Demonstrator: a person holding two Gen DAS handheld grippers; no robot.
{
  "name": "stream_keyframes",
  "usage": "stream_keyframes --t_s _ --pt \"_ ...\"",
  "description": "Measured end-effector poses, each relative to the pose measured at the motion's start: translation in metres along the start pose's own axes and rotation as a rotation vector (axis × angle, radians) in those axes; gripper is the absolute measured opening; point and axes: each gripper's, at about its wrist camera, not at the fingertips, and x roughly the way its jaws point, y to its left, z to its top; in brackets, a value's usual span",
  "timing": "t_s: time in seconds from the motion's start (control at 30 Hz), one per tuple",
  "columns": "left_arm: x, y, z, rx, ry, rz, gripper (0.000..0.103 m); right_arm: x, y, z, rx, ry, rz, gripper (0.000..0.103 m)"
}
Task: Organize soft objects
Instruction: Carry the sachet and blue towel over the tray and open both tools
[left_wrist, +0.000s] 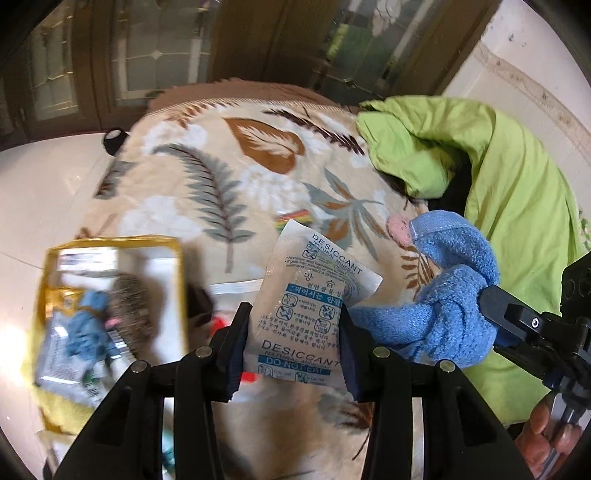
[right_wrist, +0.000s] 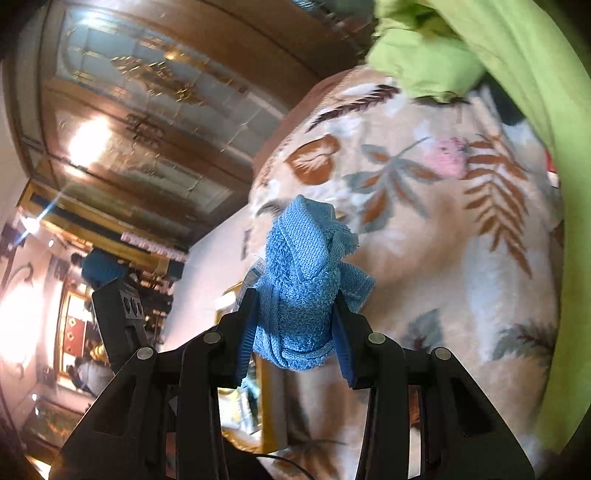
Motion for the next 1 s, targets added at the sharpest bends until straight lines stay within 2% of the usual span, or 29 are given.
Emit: stream_keyframes --t_s 0.3,0.53,0.73,0.87,1.0 --pt "-0.057 0.047 -0.020 -0.070 -0.070 0.035 0.043 0.022 0.066 -0.027 -0.101 0.114 0.106 0.038" --pt "-0.087 0.086 -0.033 -0.130 -0.114 0.082 0.043 0.052 0.114 -0.050 -0.197 0.208 0.153 0.038" --pt "-0.078 0.120 -0.041 -0.184 -0.096 0.135 0.044 0.099 0.131 -0.063 -0.261 0.313 0.116 0.038" --pt "-0.061 0.137 -0.049 -0.210 -0.070 0.159 0.044 0.142 0.130 -0.073 -0.310 0.385 0.046 0.038" --pt "-0.046 0.150 -0.054 -0.221 -0.052 0.189 0.044 0.176 0.124 -0.077 -0.368 0.417 -0.030 0.038"
